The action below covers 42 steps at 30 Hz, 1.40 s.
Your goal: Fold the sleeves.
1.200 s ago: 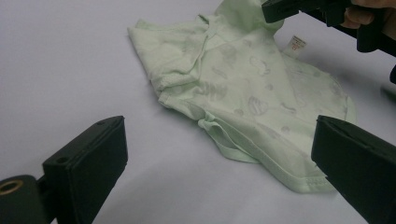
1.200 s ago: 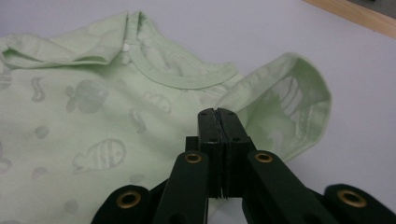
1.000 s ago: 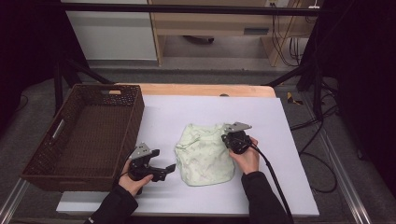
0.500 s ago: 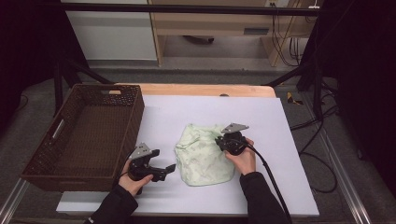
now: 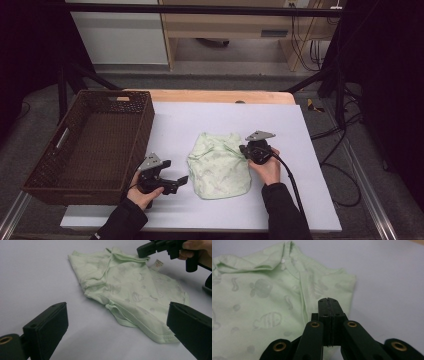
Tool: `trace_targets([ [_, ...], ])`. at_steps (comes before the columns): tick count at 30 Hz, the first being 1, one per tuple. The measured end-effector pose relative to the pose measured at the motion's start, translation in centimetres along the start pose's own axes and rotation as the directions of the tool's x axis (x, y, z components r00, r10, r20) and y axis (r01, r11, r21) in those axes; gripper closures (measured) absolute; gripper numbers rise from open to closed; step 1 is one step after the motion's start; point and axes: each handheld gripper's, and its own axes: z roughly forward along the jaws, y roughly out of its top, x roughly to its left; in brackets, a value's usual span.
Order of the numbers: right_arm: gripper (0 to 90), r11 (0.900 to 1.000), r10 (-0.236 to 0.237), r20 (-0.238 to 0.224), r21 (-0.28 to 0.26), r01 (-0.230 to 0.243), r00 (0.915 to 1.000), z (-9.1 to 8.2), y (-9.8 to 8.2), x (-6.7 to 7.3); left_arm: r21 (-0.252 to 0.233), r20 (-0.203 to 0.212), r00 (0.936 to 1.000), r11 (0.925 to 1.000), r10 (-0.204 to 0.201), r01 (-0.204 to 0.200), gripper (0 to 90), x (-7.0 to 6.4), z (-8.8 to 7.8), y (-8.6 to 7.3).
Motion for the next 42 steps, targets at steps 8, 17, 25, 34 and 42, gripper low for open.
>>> trace_targets([
  [8, 87.8, 0.999, -0.019, -0.002, 0.03, 0.019, 0.9998, 0.8, -0.6, 0.7, -0.003, 0.003, 1.0, 1.0, -0.002, 0.002, 3.3, 0.0, -0.1, 0.0],
  [17, 67.2, 0.997, 0.031, -0.05, -0.069, -0.034, 0.9983, -1.6, -0.4, 0.5, -0.002, 0.01, 0.9999, 1.0, -0.005, 0.005, 3.3, -0.1, -0.1, 0.1],
  [25, 39.7, 0.979, 0.093, -0.096, -0.172, -0.109, 0.991, -4.6, -0.6, 0.6, -0.004, 0.025, 0.9997, 1.0, -0.006, 0.006, 3.3, -0.5, -0.2, 0.3],
  [34, 15.6, 0.972, 0.126, -0.108, -0.187, -0.144, 0.9861, -6.4, -2.4, 0.4, -0.01, 0.038, 0.9992, 0.9999, 0.01, -0.01, 3.2, -1.2, -0.3, 0.6],
  [42, 10.3, 0.97, 0.159, -0.127, -0.166, -0.179, 0.979, -7.3, -4.2, 0.4, 0.005, 0.056, 0.9983, 0.9998, 0.017, -0.018, 3.1, -1.9, -0.1, 0.6],
])
